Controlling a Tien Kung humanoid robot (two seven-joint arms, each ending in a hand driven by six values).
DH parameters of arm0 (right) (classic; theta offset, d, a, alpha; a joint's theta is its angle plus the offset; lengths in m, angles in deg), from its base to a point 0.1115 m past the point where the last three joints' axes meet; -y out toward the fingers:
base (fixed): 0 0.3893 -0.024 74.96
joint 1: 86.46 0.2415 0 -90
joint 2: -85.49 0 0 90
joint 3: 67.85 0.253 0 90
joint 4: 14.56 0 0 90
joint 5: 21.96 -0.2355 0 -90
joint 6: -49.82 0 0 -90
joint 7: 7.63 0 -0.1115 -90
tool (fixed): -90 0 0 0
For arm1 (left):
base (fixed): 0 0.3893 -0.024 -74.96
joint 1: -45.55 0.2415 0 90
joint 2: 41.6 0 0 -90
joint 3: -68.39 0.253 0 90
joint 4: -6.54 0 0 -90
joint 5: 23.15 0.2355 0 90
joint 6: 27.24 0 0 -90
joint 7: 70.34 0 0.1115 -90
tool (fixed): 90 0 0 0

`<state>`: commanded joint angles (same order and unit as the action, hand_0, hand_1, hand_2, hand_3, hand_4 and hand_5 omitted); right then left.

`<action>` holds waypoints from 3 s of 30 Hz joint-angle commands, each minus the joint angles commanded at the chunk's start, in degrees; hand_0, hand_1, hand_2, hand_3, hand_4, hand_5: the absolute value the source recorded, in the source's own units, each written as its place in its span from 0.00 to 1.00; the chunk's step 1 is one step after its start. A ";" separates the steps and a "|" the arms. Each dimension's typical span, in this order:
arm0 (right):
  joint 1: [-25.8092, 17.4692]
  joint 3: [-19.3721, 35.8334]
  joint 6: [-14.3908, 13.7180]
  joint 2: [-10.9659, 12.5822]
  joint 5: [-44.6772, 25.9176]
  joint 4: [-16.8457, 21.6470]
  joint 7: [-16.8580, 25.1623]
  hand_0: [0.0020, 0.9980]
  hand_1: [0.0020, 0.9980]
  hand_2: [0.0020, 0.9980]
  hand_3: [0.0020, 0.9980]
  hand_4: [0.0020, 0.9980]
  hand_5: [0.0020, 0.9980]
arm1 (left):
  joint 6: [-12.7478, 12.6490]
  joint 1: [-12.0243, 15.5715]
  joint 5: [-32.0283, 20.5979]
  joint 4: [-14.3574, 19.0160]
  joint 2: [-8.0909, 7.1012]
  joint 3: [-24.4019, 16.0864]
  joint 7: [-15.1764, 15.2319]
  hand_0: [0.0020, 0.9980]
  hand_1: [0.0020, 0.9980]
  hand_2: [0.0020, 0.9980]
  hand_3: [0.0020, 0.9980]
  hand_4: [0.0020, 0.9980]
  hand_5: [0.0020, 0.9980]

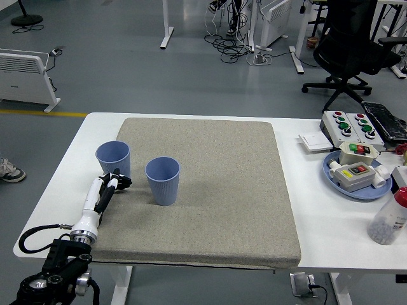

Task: Push cup pick cup insert cup

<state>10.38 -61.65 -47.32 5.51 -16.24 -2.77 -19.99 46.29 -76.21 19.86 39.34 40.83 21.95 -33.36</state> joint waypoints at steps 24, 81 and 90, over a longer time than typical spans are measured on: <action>-0.47 -0.92 -0.07 0.16 -1.57 -0.09 0.18 0.71 0.63 0.74 0.67 0.29 0.59 | 0.84 5.79 33.23 36.71 -13.76 -18.93 -18.67 0.71 0.80 0.84 0.84 0.92 0.83; -0.58 0.63 -0.57 0.21 2.20 0.09 -0.39 0.71 0.63 0.72 0.66 0.28 0.58 | 31.70 -19.56 74.95 21.17 -11.11 4.18 -36.38 0.30 0.49 0.53 0.52 0.70 0.23; -0.80 0.81 -0.67 0.08 2.20 0.09 -0.46 0.71 0.63 0.72 0.66 0.28 0.58 | 35.73 -18.88 71.69 26.39 -12.98 0.84 -38.16 0.29 0.44 0.45 0.48 0.71 0.24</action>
<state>9.58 -60.84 -47.99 5.59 -14.04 -2.69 -20.45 82.01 -95.09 91.55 65.73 27.85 22.79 -71.52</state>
